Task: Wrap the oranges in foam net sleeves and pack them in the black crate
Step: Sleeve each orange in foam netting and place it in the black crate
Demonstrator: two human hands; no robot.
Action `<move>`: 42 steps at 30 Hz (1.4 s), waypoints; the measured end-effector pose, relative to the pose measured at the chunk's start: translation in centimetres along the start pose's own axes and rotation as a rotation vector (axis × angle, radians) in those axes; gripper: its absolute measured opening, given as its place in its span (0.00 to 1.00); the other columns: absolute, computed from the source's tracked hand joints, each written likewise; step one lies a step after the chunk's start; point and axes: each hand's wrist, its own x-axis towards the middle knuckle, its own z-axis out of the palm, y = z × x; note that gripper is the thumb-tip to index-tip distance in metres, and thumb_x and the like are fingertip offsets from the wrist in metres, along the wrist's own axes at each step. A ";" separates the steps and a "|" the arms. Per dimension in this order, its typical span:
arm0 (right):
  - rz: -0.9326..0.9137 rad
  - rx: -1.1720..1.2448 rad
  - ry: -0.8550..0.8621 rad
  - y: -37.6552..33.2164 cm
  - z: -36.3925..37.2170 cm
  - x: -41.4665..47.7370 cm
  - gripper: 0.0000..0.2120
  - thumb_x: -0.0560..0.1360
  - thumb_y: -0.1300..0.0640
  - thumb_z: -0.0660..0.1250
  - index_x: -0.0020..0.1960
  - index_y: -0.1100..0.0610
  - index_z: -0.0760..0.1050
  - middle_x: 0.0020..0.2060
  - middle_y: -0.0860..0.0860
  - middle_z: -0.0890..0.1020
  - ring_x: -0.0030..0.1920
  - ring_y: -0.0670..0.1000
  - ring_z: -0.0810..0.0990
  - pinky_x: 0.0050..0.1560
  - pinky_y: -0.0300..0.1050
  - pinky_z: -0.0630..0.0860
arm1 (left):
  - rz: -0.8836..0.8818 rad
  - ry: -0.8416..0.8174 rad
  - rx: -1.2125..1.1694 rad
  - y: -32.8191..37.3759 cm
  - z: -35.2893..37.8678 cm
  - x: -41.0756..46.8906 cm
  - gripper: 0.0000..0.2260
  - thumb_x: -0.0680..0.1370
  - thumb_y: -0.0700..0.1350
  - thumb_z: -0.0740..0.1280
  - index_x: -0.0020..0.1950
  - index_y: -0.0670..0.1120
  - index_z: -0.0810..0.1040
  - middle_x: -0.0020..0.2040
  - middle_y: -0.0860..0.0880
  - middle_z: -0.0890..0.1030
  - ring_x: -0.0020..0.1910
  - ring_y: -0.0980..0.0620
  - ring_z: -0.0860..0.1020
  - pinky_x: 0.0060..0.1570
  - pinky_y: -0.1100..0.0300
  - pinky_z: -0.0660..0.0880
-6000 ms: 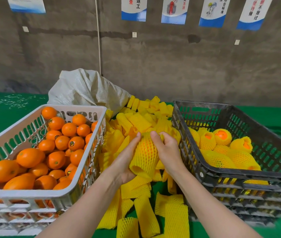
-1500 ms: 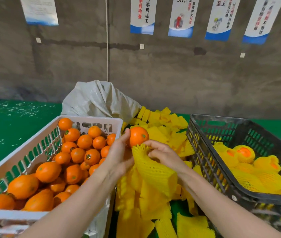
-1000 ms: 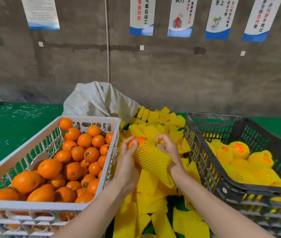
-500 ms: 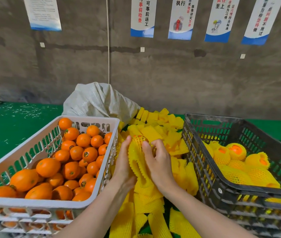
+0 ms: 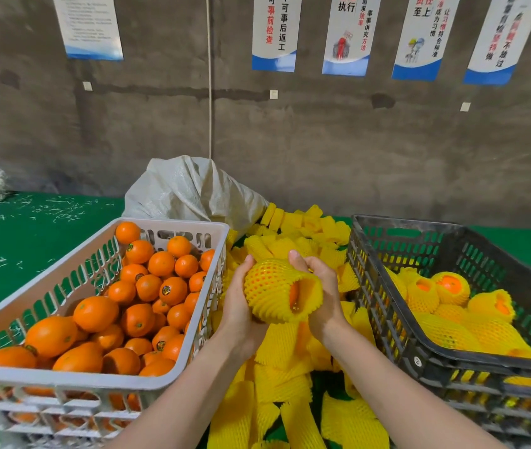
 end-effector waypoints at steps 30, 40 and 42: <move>0.625 0.520 -0.103 1.1 0.1 -0.6 0.18 0.74 0.41 0.62 0.53 0.53 0.78 0.46 0.58 0.83 0.51 0.59 0.78 0.53 0.54 0.75 | 0.641 0.401 0.542 -1.3 -0.3 0.7 0.22 0.78 0.51 0.63 0.31 0.38 0.70 0.27 0.44 0.65 0.30 0.47 0.63 0.33 0.54 0.63; 0.568 0.590 -0.150 1.1 -0.1 -0.7 0.13 0.76 0.46 0.59 0.43 0.52 0.77 0.32 0.54 0.83 0.37 0.53 0.80 0.35 0.42 0.74 | 0.663 0.161 0.693 -1.2 -1.9 1.0 0.27 0.77 0.54 0.59 0.31 0.31 0.67 0.29 0.42 0.69 0.32 0.48 0.66 0.35 0.51 0.65; 0.545 0.578 -0.163 1.3 -0.1 -0.6 0.13 0.76 0.47 0.59 0.42 0.52 0.78 0.32 0.53 0.83 0.35 0.52 0.81 0.34 0.42 0.74 | 0.660 0.173 0.703 -1.2 -1.8 1.1 0.25 0.77 0.54 0.59 0.32 0.33 0.70 0.30 0.43 0.70 0.33 0.49 0.69 0.37 0.52 0.68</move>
